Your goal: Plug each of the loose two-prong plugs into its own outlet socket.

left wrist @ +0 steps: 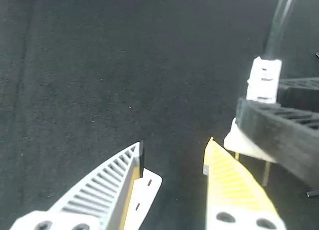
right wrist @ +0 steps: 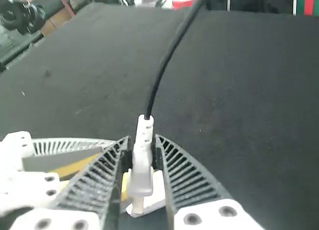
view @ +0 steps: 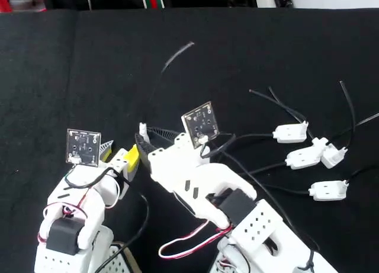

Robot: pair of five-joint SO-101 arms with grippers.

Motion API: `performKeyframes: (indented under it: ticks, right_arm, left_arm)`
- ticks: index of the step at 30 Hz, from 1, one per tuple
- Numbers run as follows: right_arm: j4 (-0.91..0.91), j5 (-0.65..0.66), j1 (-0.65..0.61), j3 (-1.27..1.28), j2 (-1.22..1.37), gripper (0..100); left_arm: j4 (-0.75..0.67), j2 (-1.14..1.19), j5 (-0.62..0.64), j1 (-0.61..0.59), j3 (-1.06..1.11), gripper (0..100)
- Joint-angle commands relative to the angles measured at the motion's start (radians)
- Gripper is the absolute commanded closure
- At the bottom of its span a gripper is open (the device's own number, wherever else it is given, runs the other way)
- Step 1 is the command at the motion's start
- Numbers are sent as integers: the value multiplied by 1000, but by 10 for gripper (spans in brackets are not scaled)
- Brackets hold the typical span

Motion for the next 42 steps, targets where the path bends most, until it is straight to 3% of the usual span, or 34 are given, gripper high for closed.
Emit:
performKeyframes:
  ticks: [1, 8, 12, 17, 20, 26, 42]
  right_arm:
    - [-83, 8, -12, -5, -24, 986]
    - [-95, 8, -11, -24, -24, 986]
    - [-100, 8, 2, -27, -24, 987]
    - [-98, 8, 8, -25, -24, 987]
    - [-81, 6, 3, -19, -24, 987]
    - [77, 6, 3, -67, -24, 987]
    - [118, 68, 5, -74, -18, 986]
  left_arm:
    - [43, -5, -3, 1, -79, 791]
    - [68, -5, -9, 27, -73, 789]
    - [84, -5, -110, 107, -67, 791]
    - [83, -5, -110, 114, -67, 791]
    - [52, -3, -98, 84, -64, 791]
    - [-138, -3, -20, -22, 38, 791]
    - [-135, -3, -15, -99, 33, 791]
